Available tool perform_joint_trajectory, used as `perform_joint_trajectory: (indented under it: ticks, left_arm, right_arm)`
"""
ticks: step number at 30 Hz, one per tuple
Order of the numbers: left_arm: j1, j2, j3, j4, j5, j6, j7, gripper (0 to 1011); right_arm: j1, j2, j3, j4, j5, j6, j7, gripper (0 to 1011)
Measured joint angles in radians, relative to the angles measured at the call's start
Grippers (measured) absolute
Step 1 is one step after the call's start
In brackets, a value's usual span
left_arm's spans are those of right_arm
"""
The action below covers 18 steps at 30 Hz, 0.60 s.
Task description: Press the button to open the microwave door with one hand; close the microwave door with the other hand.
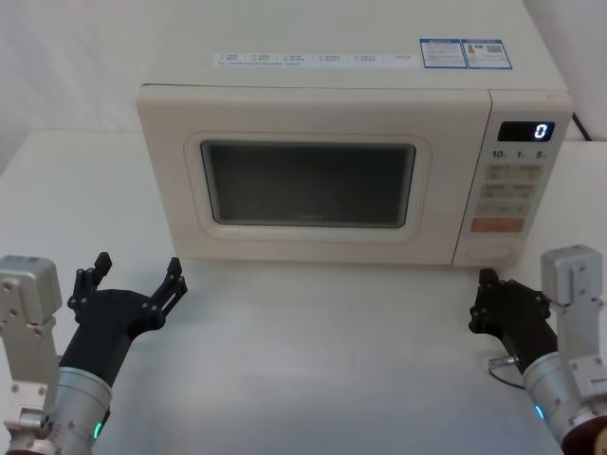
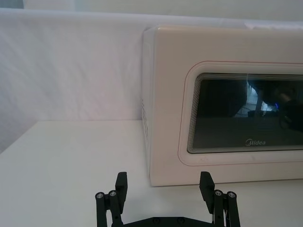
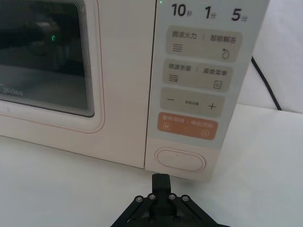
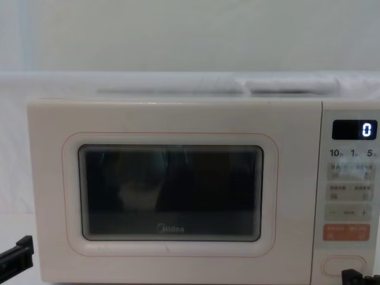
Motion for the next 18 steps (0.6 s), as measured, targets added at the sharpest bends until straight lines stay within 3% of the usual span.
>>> perform_joint_trajectory:
  ticks: [4, 18]
  left_arm:
    - [0.0, 0.0, 0.0, 0.0, 0.0, 0.0, 0.0, 1001]
    - [0.0, 0.0, 0.0, 0.0, 0.0, 0.0, 0.0, 1001]
  right_arm:
    - [0.019, -0.011, 0.008, 0.024, -0.022, -0.005, -0.002, 0]
    - [0.065, -0.043, 0.044, 0.09, -0.025, -0.008, 0.002, 0]
